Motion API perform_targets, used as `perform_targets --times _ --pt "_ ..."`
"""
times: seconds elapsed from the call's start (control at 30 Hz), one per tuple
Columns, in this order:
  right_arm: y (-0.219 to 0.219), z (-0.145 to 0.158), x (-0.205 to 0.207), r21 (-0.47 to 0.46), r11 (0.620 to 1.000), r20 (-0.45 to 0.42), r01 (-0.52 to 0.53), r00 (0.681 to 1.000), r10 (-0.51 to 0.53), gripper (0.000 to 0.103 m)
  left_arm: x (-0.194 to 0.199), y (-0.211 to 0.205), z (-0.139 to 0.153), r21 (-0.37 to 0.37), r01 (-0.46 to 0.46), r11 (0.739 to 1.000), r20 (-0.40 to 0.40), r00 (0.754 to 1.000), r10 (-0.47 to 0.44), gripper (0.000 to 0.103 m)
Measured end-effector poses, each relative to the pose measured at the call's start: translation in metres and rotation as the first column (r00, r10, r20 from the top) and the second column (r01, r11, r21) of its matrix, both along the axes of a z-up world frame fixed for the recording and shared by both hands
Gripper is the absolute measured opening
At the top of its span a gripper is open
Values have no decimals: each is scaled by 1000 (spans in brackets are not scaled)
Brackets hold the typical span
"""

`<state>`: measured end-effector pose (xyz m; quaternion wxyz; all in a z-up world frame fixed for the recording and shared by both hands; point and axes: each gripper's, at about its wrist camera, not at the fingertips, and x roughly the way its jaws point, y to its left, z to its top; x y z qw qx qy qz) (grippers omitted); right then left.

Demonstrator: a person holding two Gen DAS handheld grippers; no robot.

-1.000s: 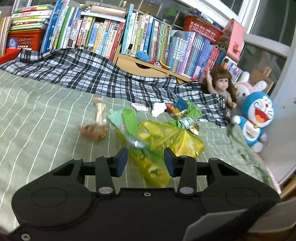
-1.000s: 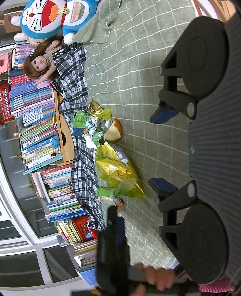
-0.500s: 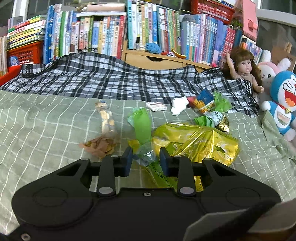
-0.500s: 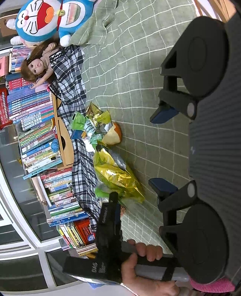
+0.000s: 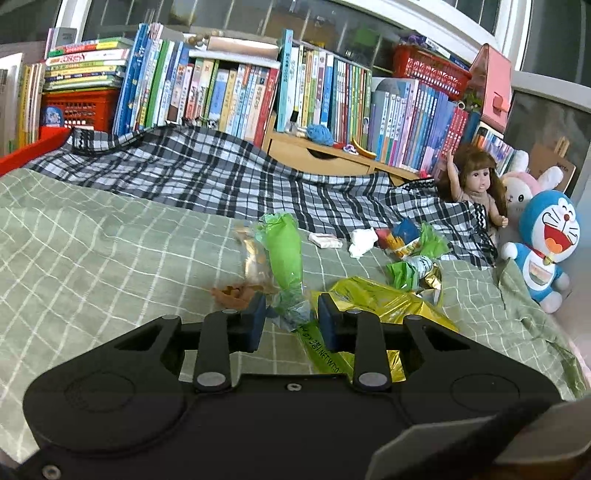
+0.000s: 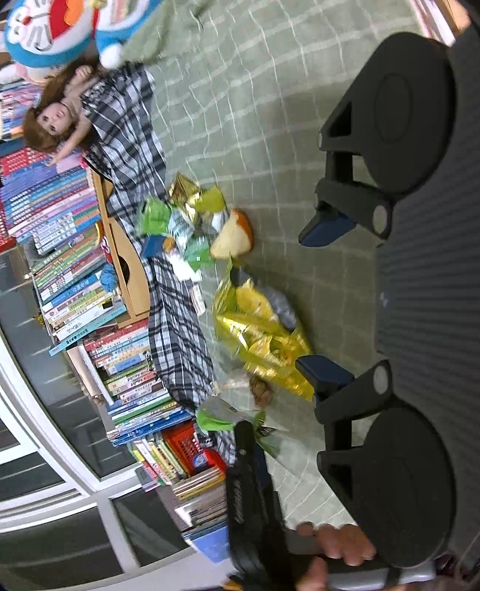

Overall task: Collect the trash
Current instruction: 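Close the left gripper on the green-yellow snack wrapper, then close the right gripper on the crumpled gold foil wrapper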

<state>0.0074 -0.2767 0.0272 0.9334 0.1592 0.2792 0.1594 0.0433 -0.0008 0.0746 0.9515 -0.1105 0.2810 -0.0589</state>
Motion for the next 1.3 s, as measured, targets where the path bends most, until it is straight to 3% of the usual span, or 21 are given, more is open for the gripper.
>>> perform_targets --times 0.17,0.63,1.3 --pt "12 -3 25 48 999 -22 10 1000 -9 84 -13 6 5 37 4 999 21 1000 -5 29" --pt "23 -10 55 16 996 -67 87 994 -85 84 -19 16 -8 47 6 999 -1 1000 -6 29" --pt "12 -17 76 160 978 -101 135 988 -120 84 -18 17 -17 51 23 998 -16 1000 -22 29"
